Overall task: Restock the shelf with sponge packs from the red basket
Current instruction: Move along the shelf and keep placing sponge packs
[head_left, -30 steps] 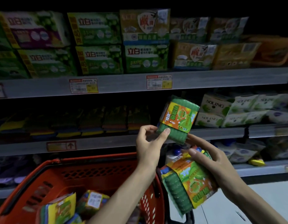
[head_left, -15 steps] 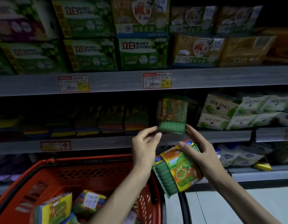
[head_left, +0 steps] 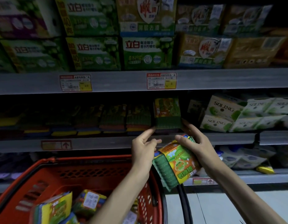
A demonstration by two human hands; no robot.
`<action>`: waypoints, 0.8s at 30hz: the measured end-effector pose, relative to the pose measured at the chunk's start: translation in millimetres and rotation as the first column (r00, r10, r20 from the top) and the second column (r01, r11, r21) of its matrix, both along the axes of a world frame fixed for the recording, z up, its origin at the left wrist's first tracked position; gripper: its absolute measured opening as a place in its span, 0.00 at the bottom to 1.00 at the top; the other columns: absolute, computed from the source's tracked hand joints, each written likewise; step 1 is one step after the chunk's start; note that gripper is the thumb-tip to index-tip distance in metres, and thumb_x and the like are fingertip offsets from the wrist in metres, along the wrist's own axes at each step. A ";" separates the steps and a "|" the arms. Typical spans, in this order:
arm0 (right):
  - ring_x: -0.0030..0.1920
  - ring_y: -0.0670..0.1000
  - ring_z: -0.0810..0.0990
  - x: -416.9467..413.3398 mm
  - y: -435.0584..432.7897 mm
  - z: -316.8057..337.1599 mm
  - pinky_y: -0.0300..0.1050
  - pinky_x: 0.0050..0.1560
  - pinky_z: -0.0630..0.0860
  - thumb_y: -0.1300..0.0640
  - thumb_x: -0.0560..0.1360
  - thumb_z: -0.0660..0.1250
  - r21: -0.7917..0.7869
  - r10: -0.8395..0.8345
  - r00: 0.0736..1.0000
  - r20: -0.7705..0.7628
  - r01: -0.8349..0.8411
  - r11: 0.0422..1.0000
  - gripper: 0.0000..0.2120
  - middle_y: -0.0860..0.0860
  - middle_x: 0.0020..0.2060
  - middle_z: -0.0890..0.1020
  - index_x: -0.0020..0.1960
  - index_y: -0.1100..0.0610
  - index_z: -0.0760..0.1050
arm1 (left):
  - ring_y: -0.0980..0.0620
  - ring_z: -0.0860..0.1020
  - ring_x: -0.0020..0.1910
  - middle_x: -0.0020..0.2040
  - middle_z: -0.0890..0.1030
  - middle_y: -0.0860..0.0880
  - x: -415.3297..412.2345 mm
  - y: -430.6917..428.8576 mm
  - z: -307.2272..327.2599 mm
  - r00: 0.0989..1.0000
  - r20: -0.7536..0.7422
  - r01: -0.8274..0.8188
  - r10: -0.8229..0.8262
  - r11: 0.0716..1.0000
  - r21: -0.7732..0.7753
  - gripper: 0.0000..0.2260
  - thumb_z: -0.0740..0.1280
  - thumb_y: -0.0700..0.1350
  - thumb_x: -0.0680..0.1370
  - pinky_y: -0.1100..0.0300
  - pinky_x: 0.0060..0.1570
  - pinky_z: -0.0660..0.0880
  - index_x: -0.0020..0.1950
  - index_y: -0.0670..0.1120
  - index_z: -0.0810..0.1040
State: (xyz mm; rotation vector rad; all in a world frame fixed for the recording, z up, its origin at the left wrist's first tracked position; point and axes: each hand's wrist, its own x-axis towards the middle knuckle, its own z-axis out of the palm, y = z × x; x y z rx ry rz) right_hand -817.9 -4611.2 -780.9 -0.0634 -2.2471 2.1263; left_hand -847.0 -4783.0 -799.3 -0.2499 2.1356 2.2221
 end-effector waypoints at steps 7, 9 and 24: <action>0.51 0.45 0.87 -2.0 6.5 4.7 0.35 0.42 0.80 0.44 0.64 0.77 -0.022 0.058 0.998 0.030 -0.057 0.998 0.38 0.40 0.63 0.80 0.73 0.42 0.71 | 0.57 0.86 0.47 0.51 0.84 0.60 2.5 -3.3 0.3 1.000 -0.013 0.002 -0.002 0.999 -0.052 0.18 0.67 0.37 0.82 0.61 0.48 0.79 0.71 0.48 0.78; 0.52 0.46 0.86 -4.1 7.5 4.9 0.35 0.43 0.80 0.41 0.61 0.78 0.006 0.064 0.997 0.044 -0.064 0.998 0.40 0.39 0.63 0.81 0.72 0.40 0.71 | 0.57 0.86 0.45 0.40 0.84 0.63 1.3 -2.9 1.9 1.000 -0.017 -0.017 0.015 0.997 -0.072 0.18 0.67 0.38 0.82 0.58 0.50 0.80 0.71 0.48 0.78; 0.49 0.53 0.88 -13.2 13.5 4.8 0.44 0.49 0.82 0.44 0.65 0.76 -0.020 0.084 0.988 0.133 -0.082 0.996 0.23 0.44 0.50 0.87 0.58 0.38 0.76 | 0.59 0.85 0.41 0.59 0.83 0.50 2.2 5.4 26.7 1.000 0.002 -0.015 0.015 0.998 -0.057 0.18 0.65 0.43 0.83 0.65 0.40 0.75 0.73 0.48 0.74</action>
